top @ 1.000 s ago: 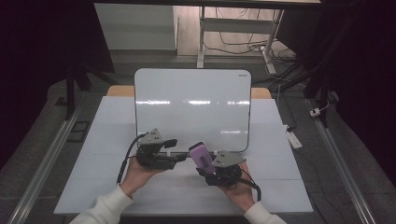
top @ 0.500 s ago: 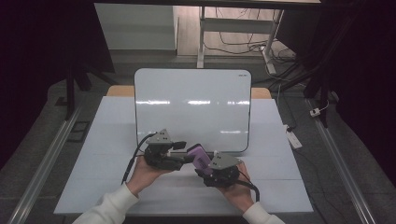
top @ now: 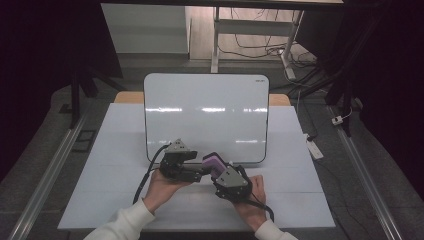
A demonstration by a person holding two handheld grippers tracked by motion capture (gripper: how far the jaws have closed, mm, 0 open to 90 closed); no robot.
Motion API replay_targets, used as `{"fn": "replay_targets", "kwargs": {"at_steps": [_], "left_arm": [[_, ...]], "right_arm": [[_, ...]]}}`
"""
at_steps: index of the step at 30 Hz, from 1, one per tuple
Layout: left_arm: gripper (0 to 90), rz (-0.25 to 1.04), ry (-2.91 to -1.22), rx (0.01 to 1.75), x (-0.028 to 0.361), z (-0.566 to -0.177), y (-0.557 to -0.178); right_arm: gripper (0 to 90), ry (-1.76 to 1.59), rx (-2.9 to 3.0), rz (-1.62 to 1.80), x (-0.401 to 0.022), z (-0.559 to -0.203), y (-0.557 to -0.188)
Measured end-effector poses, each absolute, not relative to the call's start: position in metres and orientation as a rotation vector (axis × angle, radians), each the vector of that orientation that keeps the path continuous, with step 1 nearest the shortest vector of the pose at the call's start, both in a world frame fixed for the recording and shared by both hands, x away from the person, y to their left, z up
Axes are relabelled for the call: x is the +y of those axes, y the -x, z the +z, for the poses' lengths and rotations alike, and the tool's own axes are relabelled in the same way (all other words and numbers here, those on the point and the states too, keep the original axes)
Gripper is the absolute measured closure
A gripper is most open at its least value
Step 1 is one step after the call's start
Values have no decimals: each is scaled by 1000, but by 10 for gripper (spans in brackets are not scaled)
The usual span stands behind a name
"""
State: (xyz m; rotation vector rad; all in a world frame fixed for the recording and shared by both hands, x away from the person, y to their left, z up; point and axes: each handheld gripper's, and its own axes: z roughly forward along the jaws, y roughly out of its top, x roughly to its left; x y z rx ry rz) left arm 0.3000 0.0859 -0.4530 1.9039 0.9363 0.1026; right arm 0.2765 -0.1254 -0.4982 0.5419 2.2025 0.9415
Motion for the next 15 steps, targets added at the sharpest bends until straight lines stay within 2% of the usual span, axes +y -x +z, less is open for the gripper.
{"fn": "replay_targets", "kwargs": {"at_steps": [5,9,12,15], "left_arm": [[191,-1,-1800,992,80,-454,-304],[203,23,-1778,1041,75,-458,-308],[232,-2,-1747,1053,77,-461,-309],[308,-29,-1724,1051,77,-463,-310]], "right_arm": [[395,-527,2144,913,-117,-505,-272],[395,-507,2087,883,-111,-506,-267],[395,-500,2051,875,-109,-504,-264],[394,-484,2035,859,-106,-506,-262]]}}
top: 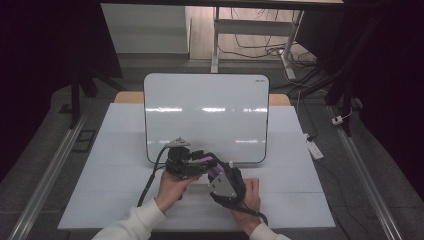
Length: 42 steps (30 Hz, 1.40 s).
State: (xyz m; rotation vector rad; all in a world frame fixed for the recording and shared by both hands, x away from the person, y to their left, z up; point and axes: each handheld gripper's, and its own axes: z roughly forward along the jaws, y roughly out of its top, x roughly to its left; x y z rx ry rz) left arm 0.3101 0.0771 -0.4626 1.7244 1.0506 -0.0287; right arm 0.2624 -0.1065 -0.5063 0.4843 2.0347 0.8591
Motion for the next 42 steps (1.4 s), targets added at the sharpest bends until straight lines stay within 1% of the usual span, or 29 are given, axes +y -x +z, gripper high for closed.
{"fn": "replay_targets", "kwargs": {"at_steps": [2,7,10,12,16,17,19,20,23,27,30,32,35,37,39,42], "left_arm": [[350,-21,-1731,1044,75,-464,-309],[385,-31,-1752,1043,76,-466,-311],[405,-58,-1746,1037,79,-466,-314],[411,-29,-1761,1027,81,-465,-313],[419,-32,-1775,1004,85,-463,-314],[420,-36,-1781,993,85,-463,-314],[421,-36,-1794,975,85,-461,-314],[421,-34,-1799,966,85,-461,-314],[421,-54,-1800,940,84,-460,-314],[420,-64,-1821,894,81,-459,-312],[419,-61,-1840,864,77,-458,-311],[419,-59,-1847,854,76,-458,-310],[414,-57,-1856,847,76,-458,-310],[400,-56,-1852,845,76,-459,-310],[368,-38,-1840,848,77,-458,-309],[291,45,-1834,852,84,-455,-303]], "right_arm": [[393,-487,2021,828,-104,-508,-263],[390,-495,2045,834,-104,-511,-265],[371,-519,2108,919,-108,-508,-268],[335,-528,2144,991,-114,-505,-270],[327,-613,2240,1188,-139,-490,-279],[356,-616,2264,1238,-145,-486,-281],[367,-621,2302,1300,-157,-479,-287],[395,-620,2316,1326,-163,-475,-289],[420,-626,2373,1379,-171,-467,-297],[439,-603,2437,1388,-169,-465,-303],[493,-589,2489,1391,-164,-465,-305],[571,-576,2515,1391,-161,-465,-306],[605,-572,2544,1387,-159,-466,-306],[615,-575,2555,1395,-160,-466,-306],[621,-575,2540,1395,-160,-465,-305],[629,-611,2483,1365,-161,-462,-302]]}}
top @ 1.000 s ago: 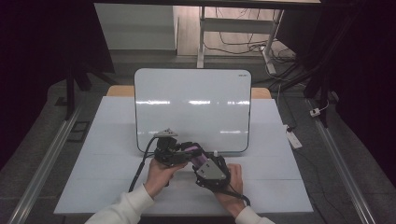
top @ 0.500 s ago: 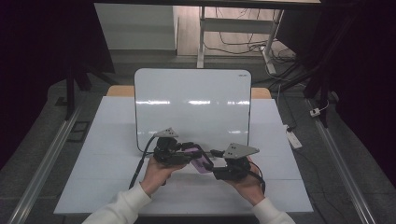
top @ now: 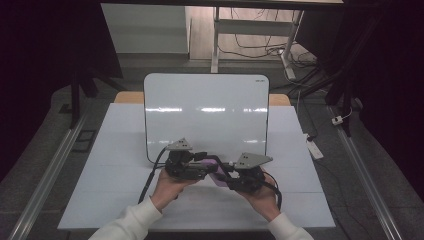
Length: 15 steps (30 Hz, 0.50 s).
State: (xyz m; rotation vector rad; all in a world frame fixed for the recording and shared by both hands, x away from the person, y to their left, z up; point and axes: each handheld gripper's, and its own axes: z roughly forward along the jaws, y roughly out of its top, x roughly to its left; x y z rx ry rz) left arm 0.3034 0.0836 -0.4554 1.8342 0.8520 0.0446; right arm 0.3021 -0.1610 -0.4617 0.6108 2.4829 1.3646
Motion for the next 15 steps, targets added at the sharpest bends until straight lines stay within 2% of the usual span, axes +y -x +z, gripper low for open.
{"fn": "replay_targets", "kwargs": {"at_steps": [5,15], "left_arm": [[234,176,-1854,877,108,-452,-290],[218,354,-1902,991,180,-465,-252]], "right_arm": [[633,-743,2324,1313,-180,-453,-303],[633,-1029,2008,1068,-210,-442,-316]]}}
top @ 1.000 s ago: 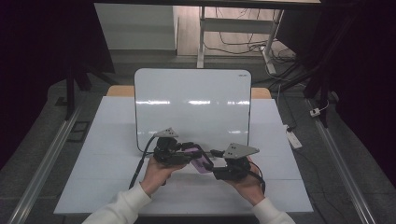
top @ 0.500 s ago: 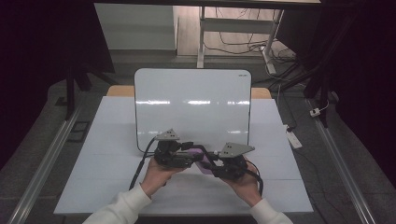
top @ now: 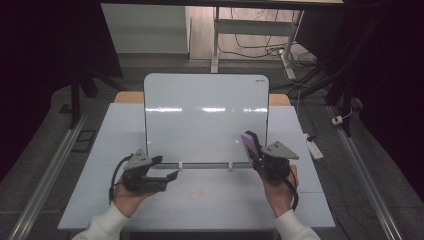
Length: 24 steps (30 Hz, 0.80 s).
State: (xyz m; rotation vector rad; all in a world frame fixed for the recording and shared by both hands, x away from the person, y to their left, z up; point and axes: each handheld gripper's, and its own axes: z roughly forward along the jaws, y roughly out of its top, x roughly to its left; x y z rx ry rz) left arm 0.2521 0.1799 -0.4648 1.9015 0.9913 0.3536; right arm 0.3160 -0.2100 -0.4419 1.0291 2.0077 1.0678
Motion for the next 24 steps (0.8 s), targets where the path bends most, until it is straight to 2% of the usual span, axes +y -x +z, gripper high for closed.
{"fn": "replay_targets", "kwargs": {"at_steps": [10,20,24], "left_arm": [[214,415,-1877,1123,236,-484,-225],[211,422,-1837,1181,254,-489,-223],[209,421,-1838,1187,255,-490,-221]], "right_arm": [[630,-1174,1901,930,-211,-454,-334],[621,-1166,1858,855,-197,-466,-338],[542,-1160,1856,866,-195,-468,-338]]}}
